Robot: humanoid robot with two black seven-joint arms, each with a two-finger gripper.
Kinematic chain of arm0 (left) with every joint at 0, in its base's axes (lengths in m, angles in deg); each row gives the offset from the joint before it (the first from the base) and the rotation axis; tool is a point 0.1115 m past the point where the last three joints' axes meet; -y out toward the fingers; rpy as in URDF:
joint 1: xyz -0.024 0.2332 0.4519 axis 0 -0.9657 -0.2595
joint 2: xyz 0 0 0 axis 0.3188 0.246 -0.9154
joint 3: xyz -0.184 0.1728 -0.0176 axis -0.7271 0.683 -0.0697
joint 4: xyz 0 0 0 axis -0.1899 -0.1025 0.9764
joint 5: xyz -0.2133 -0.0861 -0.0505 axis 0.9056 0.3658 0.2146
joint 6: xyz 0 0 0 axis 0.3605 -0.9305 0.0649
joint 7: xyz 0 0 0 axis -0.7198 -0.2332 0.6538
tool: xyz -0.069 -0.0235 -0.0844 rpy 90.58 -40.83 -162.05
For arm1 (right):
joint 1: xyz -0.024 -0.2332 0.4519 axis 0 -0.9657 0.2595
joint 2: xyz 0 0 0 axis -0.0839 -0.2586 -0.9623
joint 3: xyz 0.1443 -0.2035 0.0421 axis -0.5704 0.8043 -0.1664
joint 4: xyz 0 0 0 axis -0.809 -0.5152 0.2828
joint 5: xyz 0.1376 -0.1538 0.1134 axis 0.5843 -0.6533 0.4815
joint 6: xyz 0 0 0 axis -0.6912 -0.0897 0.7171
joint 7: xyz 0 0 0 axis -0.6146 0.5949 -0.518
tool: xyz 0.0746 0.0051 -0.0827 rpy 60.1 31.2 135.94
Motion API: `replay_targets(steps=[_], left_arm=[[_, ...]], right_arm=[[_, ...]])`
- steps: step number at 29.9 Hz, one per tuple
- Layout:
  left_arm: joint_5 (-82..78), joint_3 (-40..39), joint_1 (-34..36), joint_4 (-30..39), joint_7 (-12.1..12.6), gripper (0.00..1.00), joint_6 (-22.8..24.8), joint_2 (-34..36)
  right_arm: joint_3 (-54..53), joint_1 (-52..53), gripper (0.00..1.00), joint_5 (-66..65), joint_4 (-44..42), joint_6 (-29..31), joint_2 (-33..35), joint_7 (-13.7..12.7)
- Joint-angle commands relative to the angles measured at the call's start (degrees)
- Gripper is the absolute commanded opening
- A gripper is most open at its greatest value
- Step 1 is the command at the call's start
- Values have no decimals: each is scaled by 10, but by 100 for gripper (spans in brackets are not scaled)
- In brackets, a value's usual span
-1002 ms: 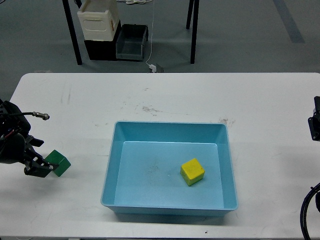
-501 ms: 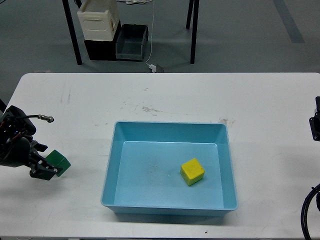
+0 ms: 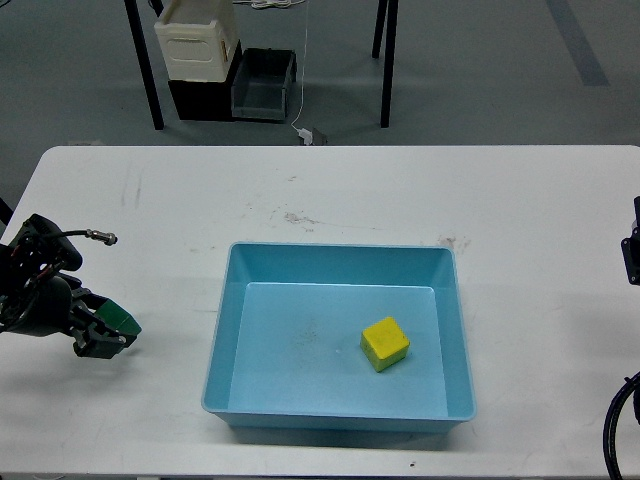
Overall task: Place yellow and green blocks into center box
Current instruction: 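Close the left gripper on the green cube and lift it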
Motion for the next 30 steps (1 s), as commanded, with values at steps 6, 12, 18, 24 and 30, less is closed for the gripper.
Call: replay_targets(steps=[6, 12, 18, 24, 30], left_arm=[[5, -2, 5, -4, 0, 28, -13, 9], [64, -4, 93, -16, 0, 27, -38, 51], [160, -7, 233, 2, 0, 27, -20, 88], [166, -7, 332, 91, 0, 27, 0, 67], [164, -4, 335, 185, 0, 27, 0, -8]], right_arm=[[-2, 0, 100, 0, 0, 0, 0, 0], [-3, -1, 100, 0, -3, 0, 0, 0], [-3, 0, 100, 0, -5, -1, 0, 1], [-3, -1, 100, 0, -7, -12, 0, 0], [-10, -1, 100, 0, -11, -13, 0, 0]])
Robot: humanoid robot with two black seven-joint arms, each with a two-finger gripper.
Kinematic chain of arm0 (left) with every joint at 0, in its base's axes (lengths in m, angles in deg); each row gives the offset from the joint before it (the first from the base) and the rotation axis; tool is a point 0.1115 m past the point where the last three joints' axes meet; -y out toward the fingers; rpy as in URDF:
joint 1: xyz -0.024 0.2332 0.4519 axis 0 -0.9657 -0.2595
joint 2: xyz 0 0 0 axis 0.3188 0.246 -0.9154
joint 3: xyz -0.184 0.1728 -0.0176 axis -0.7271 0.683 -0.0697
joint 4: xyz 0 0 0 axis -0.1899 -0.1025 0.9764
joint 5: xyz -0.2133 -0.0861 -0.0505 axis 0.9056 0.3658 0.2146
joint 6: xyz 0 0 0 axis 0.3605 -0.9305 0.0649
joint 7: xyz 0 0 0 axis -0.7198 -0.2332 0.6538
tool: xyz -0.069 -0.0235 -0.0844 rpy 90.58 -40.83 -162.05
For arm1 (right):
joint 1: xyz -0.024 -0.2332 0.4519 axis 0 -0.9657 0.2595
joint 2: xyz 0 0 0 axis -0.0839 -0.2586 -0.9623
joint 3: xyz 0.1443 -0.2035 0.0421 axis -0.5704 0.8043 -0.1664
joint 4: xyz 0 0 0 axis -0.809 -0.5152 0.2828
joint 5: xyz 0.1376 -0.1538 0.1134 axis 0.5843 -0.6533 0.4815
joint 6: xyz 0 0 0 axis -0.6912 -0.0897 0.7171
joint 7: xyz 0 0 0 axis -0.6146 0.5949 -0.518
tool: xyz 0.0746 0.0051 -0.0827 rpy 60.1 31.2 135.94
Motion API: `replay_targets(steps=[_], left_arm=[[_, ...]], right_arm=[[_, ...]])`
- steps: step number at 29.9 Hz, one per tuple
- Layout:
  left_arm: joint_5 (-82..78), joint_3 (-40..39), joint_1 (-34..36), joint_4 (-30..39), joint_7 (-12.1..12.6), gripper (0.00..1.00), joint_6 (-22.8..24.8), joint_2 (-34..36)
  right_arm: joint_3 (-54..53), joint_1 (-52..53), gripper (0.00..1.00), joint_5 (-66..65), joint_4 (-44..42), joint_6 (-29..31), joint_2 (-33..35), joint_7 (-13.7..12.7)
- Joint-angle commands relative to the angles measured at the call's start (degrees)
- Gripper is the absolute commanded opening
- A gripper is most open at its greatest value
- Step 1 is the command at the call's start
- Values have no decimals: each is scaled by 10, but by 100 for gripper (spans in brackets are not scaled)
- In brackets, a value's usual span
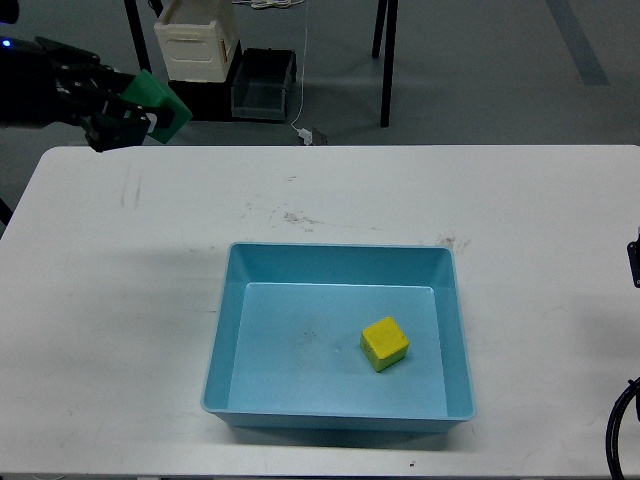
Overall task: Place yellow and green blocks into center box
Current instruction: 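Close the left gripper on the green cube and lift it, then lower the green cube into the bin beside the yellow cube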
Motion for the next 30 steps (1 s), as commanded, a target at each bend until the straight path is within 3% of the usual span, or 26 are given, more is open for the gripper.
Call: replay_targets(steps=[1, 12, 20, 23, 25, 27, 30], left_arm=[[-3, 4, 0, 38, 0, 27, 0, -58], [-127, 109, -8, 20, 0, 27, 0, -223], [-173, 136, -78, -44, 0, 31, 0, -295], [-187, 135, -94, -54, 0, 40, 0, -304], [-191, 132, -100, -60, 0, 54, 0, -308], [-189, 131, -103, -61, 0, 75, 0, -307], [-187, 131, -104, -64, 0, 88, 0, -306]], right_arm=[[-3, 0, 100, 0, -3, 0, 0, -1], [-3, 1, 100, 0, -6, -7, -1, 0], [-3, 2, 100, 0, -10, -7, -2, 0], [-2, 2, 100, 0, -10, -7, -2, 0], [-2, 2, 100, 0, -10, -7, -2, -1], [-1, 2, 100, 0, -10, -7, -1, -1], [2, 2, 100, 0, -10, -5, 0, -1]])
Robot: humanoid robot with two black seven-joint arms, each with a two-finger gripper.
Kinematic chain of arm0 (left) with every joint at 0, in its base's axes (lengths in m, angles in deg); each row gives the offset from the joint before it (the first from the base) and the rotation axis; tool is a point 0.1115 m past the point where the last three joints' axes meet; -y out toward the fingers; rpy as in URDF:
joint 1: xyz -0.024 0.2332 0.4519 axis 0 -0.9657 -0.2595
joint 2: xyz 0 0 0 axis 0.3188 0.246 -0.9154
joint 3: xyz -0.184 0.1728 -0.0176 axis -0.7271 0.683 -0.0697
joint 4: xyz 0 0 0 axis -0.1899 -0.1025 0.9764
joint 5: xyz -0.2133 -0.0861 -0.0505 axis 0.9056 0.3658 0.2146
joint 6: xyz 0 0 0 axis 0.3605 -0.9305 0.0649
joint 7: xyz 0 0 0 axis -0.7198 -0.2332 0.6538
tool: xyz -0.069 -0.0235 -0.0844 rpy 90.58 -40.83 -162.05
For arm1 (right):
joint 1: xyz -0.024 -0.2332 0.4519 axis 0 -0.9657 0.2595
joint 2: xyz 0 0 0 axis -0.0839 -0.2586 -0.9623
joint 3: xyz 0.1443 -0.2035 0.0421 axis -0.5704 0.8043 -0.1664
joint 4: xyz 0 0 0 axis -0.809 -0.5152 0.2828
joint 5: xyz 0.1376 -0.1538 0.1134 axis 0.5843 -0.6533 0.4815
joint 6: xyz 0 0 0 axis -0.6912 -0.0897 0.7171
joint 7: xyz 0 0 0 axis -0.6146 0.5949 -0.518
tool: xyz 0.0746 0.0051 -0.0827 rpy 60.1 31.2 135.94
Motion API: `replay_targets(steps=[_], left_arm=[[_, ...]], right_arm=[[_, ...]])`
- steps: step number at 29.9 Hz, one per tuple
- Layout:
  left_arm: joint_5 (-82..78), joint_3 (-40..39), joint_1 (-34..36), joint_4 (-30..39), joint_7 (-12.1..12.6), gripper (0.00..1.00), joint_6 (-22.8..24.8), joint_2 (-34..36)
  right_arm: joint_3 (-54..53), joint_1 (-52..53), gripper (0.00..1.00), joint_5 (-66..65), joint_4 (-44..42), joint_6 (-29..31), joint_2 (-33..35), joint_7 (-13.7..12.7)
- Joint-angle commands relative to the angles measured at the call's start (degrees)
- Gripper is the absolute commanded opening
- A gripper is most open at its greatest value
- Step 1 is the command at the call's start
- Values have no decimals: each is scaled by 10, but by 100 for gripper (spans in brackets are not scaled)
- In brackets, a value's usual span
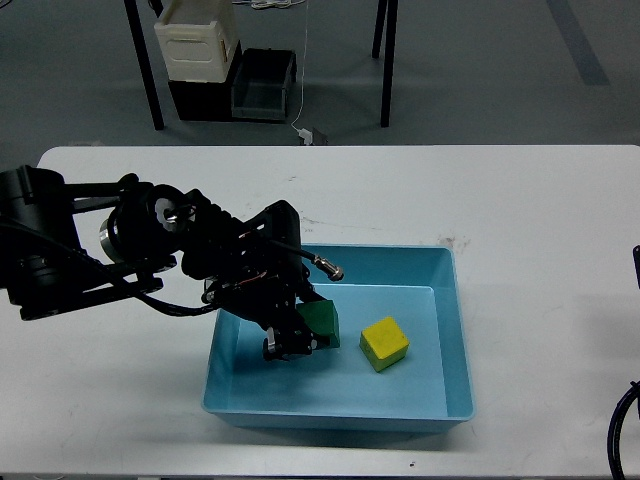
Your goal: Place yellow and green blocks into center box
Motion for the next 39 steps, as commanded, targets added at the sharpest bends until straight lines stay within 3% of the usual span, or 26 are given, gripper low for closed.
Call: replay_targets(steps=[1, 3, 8, 14, 18, 21, 25, 31, 33, 39], left_arm=[[3, -1, -3, -5, 0, 93, 0, 2], [8, -3, -6, -10, 0, 100, 0, 7], [83, -66, -9, -11, 0, 100, 0, 20], [355, -255, -95, -11, 0, 100, 0, 27], [515, -396, -199, -33, 0, 99, 0, 24], [652, -505, -279, -35, 0, 99, 0, 17], [804, -568, -356, -15, 0, 99, 0, 18], [945, -583, -435, 53, 0, 100, -154, 36], [977, -591, -470, 78, 34, 100, -197, 32], [1087, -624, -567, 110, 71, 100, -216, -21]], right_arm=[[2, 0, 100, 0, 1, 3, 1, 0], [7, 1, 100, 0, 2, 4, 3, 1], [14, 9, 100, 0, 6, 7, 4, 1], [37, 29, 100, 8, 8, 14, 5, -1], [66, 54, 100, 103, 6, 39, 6, -12], [70, 79, 100, 209, 6, 61, 5, -54], [70, 96, 100, 349, 4, 66, 0, -106], [70, 79, 100, 484, 8, 127, -1, -121], [69, 62, 100, 518, 9, 145, -1, -129], [67, 8, 100, 629, 13, 153, -2, -167]])
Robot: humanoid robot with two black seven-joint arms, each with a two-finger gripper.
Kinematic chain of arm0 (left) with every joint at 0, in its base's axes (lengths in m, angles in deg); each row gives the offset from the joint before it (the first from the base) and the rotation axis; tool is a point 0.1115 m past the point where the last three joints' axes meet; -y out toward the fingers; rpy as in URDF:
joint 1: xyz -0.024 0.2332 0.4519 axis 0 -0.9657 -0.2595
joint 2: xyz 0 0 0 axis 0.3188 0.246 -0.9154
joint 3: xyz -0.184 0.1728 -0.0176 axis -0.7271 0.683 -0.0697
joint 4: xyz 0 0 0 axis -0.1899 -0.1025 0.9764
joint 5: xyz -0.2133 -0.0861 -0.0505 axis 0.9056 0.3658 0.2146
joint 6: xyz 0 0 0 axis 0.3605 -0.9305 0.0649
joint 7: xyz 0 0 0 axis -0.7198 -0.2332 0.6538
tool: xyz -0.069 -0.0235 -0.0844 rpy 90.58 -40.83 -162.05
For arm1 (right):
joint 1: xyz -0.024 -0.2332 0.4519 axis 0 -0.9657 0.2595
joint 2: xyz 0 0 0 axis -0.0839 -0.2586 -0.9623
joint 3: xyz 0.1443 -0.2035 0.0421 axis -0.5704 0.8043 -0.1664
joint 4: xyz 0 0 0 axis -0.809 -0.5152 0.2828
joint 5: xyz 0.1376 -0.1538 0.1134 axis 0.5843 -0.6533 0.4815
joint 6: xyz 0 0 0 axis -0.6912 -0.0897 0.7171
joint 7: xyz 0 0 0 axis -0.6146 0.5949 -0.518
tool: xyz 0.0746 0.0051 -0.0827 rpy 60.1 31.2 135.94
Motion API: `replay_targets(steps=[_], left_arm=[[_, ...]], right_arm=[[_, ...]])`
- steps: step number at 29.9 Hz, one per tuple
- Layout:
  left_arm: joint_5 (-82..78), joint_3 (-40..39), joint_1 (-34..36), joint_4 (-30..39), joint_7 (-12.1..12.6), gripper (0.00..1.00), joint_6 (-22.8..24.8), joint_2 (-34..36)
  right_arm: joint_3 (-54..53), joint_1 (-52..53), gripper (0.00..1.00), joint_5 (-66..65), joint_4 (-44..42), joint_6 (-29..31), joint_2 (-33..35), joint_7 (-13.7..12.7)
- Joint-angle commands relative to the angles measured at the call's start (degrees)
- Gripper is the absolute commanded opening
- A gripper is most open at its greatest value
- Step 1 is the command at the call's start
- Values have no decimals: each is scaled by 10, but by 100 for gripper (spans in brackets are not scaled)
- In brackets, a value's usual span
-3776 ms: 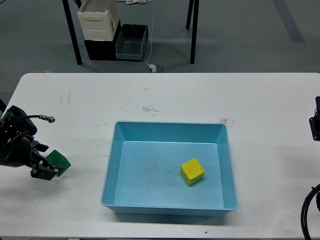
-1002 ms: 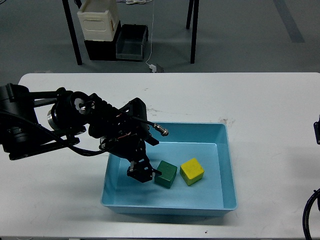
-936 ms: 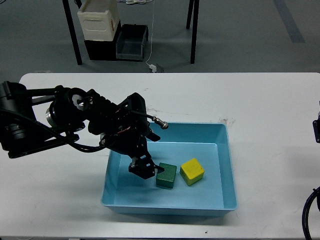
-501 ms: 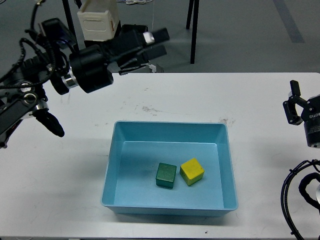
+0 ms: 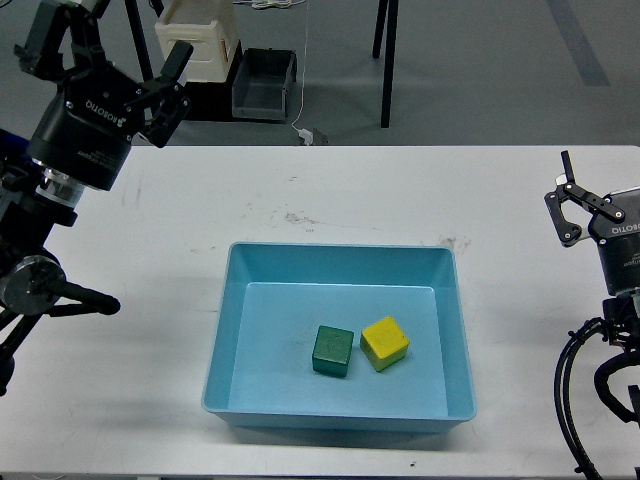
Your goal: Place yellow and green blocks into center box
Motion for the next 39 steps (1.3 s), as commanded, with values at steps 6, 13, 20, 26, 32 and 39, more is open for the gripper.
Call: replay_targets(steps=[6, 13, 20, 26, 32, 39], left_arm=[[121, -73, -115, 8, 43, 100, -31, -97], [285, -91, -177, 12, 45, 100, 24, -120], [316, -94, -234, 15, 43, 100, 62, -169], [319, -94, -265, 19, 43, 100, 117, -191], [328, -95, -279, 19, 43, 100, 152, -192], [331, -93, -286, 18, 43, 100, 155, -192]], right_arm=[[4, -77, 100, 67, 2, 26, 0, -17], [6, -122, 100, 68, 1, 64, 0, -17], [7, -142, 100, 150, 1, 50, 0, -18], [10, -152, 100, 189, -3, 49, 0, -18], [12, -152, 100, 190, -6, 47, 0, -18], [13, -152, 100, 188, -7, 48, 0, -17]])
